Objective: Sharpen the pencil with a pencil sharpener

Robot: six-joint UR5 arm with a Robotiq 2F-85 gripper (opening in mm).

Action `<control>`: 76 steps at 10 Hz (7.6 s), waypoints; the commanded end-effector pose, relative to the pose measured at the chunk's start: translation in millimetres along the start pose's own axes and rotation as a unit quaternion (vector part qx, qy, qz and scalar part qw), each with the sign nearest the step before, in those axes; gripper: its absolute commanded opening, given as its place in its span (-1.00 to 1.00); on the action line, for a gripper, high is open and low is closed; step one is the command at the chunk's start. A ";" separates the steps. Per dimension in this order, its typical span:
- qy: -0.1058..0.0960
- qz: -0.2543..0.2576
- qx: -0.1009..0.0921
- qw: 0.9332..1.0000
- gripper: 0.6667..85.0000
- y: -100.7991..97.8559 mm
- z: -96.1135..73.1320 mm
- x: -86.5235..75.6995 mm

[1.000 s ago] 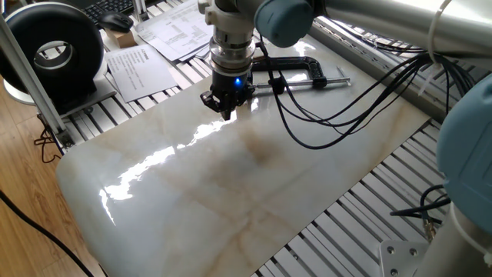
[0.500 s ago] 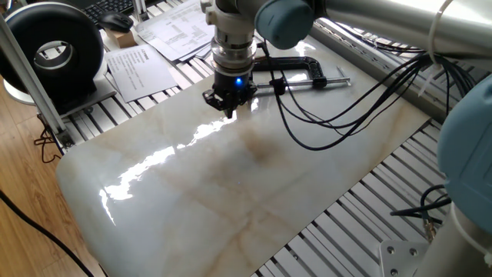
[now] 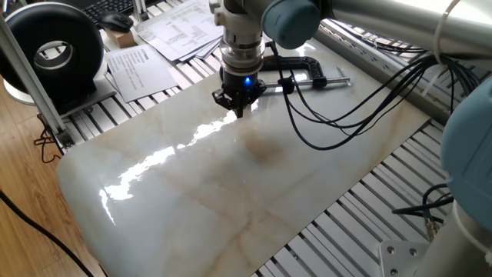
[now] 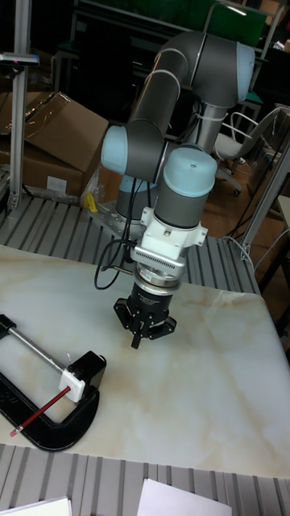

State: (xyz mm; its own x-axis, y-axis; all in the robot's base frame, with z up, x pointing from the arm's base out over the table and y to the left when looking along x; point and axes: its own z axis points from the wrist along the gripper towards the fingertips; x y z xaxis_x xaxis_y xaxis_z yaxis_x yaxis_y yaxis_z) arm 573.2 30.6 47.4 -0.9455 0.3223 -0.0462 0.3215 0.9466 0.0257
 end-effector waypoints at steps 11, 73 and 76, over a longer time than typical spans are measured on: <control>0.001 0.016 0.004 1.000 -0.98 -17.9 10.8 -40.1; -0.037 -0.146 0.028 0.988 -0.16 -122.1 -20.0 -39.5; -0.036 -0.141 0.030 0.989 -0.87 -122.7 -21.6 -39.4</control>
State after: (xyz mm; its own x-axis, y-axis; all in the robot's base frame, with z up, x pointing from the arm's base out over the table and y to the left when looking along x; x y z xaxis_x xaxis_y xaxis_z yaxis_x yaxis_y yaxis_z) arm 568.4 -99.5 65.9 -0.9933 0.0217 -0.1133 0.0297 0.9971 -0.0701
